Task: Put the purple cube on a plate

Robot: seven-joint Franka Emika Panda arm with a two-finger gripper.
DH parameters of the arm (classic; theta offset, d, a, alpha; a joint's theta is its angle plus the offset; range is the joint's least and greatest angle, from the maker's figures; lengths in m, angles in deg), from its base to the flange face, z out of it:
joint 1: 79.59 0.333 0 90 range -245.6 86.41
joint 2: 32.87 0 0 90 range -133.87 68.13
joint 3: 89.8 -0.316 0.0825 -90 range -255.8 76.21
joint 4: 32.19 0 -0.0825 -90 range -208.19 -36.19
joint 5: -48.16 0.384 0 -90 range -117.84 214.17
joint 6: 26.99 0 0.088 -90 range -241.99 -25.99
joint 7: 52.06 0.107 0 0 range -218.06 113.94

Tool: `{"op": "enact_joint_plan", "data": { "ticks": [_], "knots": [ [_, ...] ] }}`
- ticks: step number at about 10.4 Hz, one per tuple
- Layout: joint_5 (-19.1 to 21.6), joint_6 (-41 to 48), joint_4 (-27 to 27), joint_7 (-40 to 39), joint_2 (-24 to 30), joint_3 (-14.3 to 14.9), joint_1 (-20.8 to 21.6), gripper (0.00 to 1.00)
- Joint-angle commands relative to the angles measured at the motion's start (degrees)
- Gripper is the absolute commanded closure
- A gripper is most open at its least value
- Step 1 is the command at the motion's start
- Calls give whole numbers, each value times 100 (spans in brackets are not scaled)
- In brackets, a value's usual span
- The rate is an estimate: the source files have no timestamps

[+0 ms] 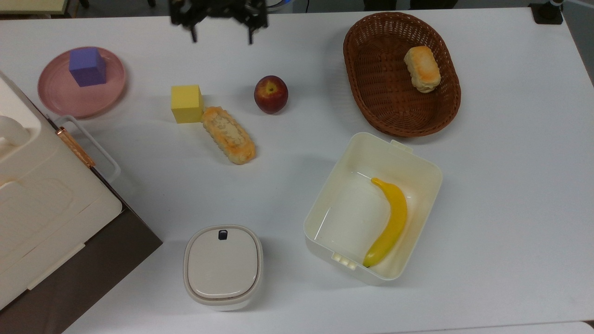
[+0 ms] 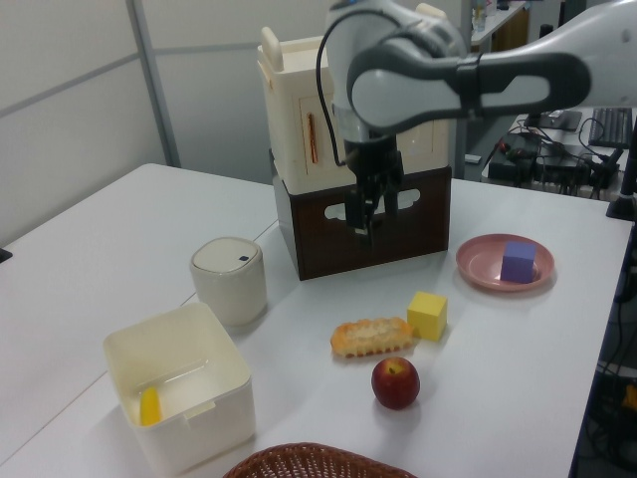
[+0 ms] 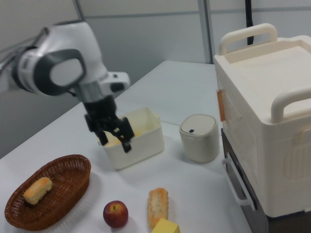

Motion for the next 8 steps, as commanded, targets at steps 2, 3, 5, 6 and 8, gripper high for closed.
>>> {"op": "enact_joint_plan", "data": {
  "ticks": [2,3,5,6,8],
  "knots": [
    [239,145,-98,124,430,1914,1979,0],
    [195,145,-107,281,422,2180,2271,0],
    [169,180,-124,371,413,2191,2248,0],
    [160,180,-125,371,404,2200,2248,0],
    [160,171,-107,310,378,2200,2248,0]
  ]
}}
